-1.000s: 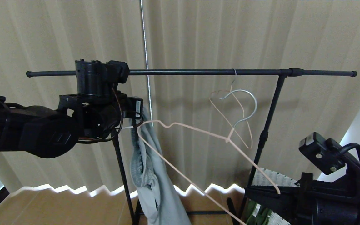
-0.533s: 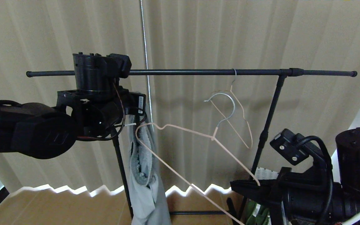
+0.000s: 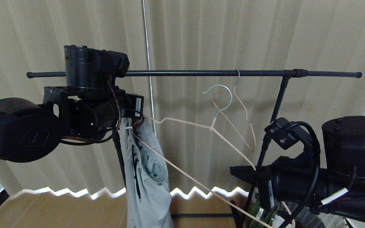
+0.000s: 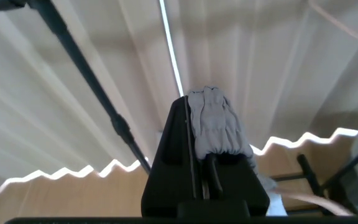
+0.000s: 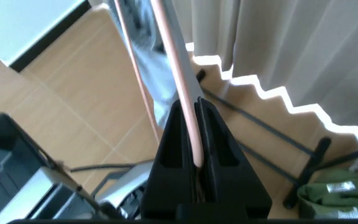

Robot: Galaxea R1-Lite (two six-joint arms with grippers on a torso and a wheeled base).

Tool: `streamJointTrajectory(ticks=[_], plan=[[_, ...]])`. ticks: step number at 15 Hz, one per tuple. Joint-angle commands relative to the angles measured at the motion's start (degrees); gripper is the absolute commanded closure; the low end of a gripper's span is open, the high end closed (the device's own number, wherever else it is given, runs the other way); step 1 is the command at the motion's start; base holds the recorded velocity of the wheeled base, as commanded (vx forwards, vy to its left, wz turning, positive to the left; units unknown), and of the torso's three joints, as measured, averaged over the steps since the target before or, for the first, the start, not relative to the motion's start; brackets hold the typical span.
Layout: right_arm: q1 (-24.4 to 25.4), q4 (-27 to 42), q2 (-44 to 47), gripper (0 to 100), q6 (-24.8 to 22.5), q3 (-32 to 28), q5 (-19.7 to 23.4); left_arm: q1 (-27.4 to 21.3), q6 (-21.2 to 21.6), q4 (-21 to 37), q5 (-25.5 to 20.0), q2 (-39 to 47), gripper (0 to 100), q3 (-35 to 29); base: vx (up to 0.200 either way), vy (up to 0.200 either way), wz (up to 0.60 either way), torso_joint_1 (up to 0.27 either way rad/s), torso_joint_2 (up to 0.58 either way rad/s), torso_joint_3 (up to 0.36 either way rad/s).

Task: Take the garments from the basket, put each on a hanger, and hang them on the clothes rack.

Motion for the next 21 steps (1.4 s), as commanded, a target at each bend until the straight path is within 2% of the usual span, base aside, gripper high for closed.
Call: streamJointTrajectory(ticks=[1,7,8,10,13,16,21], plan=[[0.09,-0.89,0.32,100,-0.01,-0.26,0.04,-0.79,-0.05,-0.04,0.01,-0.74,100,-0.02,0.0,0.0,0.0,0.0,0.0,0.0],[0.17,-3.09,3.13,100,0.08,-0.35,0.04,-3.17,-0.23,0.23,0.01,-0.74,100,-1.87,0.0,0.0,0.0,0.0,0.0,0.0],[0.17,-5.99,4.54,100,-0.1,-0.26,-0.04,-3.87,-0.23,1.11,0.1,-1.01,100,-1.87,0.0,0.0,0.0,0.0,0.0,0.0],[0.17,-7.48,5.68,100,-0.1,-0.18,-0.13,-4.22,-0.23,1.28,0.1,-1.71,100,-1.95,0.0,0.0,0.0,0.0,0.0,0.0],[0.09,-6.87,5.33,100,-0.1,0.44,-0.39,-3.61,0.12,1.46,0.1,-2.59,100,-2.66,0.0,0.0,0.0,0.0,0.0,0.0],[-1.14,-5.81,4.18,100,-0.27,1.14,-4.79,-2.2,0.21,6.12,0.89,-4.35,100,-2.66,0.0,0.0,0.0,0.0,0.0,0.0],[-5.1,-5.55,3.22,100,-0.36,0.26,-7.07,-2.29,0.21,11.13,0.98,-5.84,100,-2.31,0.0,0.0,0.0,0.0,0.0,0.0]])
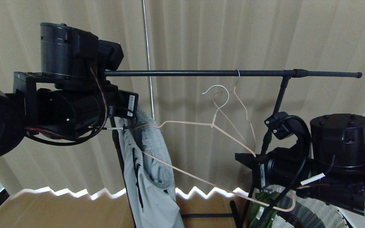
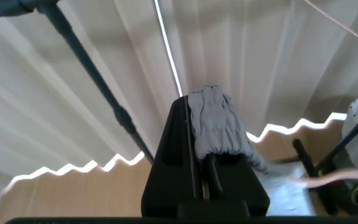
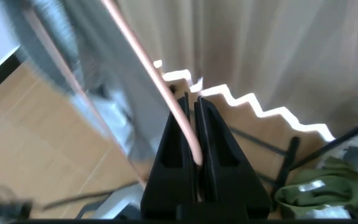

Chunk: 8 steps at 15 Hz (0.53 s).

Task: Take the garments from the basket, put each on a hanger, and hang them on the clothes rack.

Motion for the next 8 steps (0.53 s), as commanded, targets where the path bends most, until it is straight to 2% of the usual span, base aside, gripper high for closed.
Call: streamJointTrajectory(ticks=[1,3,8], plan=[[-1.3,-0.05,-0.43,100,0.06,-1.01,-1.86,-0.03,0.04,1.66,0.0,-0.84,100,0.41,0.0,0.0,0.0,0.0,0.0,0.0],[-1.74,-0.32,-0.35,100,0.06,-2.06,-2.65,-0.56,-0.05,4.12,-0.08,-0.92,100,0.58,0.0,0.0,0.0,0.0,0.0,0.0],[-1.74,-0.93,0.44,100,0.06,-4.17,-2.65,-3.72,-0.4,4.38,-0.08,-0.66,100,0.23,0.0,0.0,0.0,0.0,0.0,0.0]])
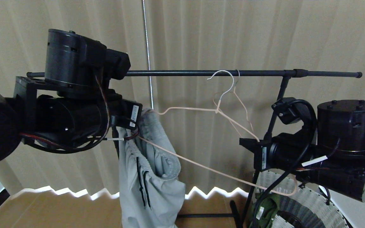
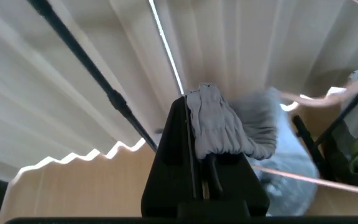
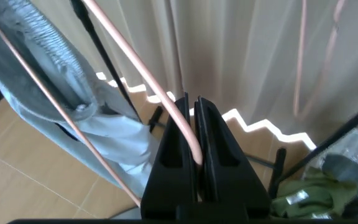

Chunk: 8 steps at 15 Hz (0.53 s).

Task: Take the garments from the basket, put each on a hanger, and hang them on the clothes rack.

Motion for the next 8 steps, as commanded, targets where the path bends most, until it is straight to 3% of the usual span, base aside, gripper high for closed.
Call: streamJointTrajectory(ticks=[1,5,8], plan=[[0.34,-0.08,0.4,100,0.03,-0.55,0.09,-1.5,-0.16,-0.13,-0.04,0.25,100,-1.17,0.0,0.0,0.0,0.0,0.0,0.0],[1.22,-0.25,2.16,100,0.12,-2.39,0.0,-5.81,-3.68,-0.04,-0.04,2.18,100,-6.09,0.0,0.0,0.0,0.0,0.0,0.0],[1.93,-0.25,2.6,100,0.12,-3.01,0.09,-8.09,-3.77,-0.04,-0.04,2.88,100,-7.94,0.0,0.0,0.0,0.0,0.0,0.0]])
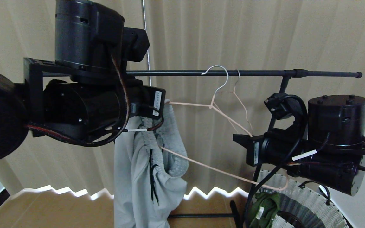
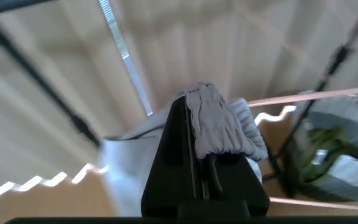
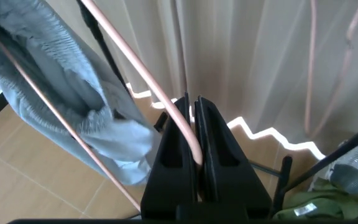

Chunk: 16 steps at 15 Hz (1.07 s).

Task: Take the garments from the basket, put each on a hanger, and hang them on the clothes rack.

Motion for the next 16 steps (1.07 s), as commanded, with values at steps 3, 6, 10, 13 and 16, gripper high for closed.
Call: streamJointTrajectory(ticks=[3,6,10,13,16], plan=[[0.34,-0.54,2.17,100,-0.02,-0.84,0.1,-1.96,0.0,-0.07,0.01,2.01,100,-3.08,0.0,0.0,0.0,0.0,0.0,0.0],[0.78,-3.96,4.19,100,-0.19,-0.84,0.01,-3.36,-0.35,0.02,0.01,2.63,100,-4.75,0.0,0.0,0.0,0.0,0.0,0.0],[0.78,-4.14,5.24,100,-0.19,-1.28,0.18,-6.79,-0.18,-0.07,-0.87,2.37,100,-5.36,0.0,0.0,0.0,0.0,0.0,0.0],[0.78,-4.14,4.98,100,-0.28,-1.55,0.36,-9.07,0.09,0.81,-0.87,2.28,100,-4.92,0.0,0.0,0.0,0.0,0.0,0.0],[0.87,-4.23,3.93,100,-0.19,-1.55,0.27,-9.07,0.09,3.8,-0.78,1.75,100,-2.46,0.0,0.0,0.0,0.0,0.0,0.0]])
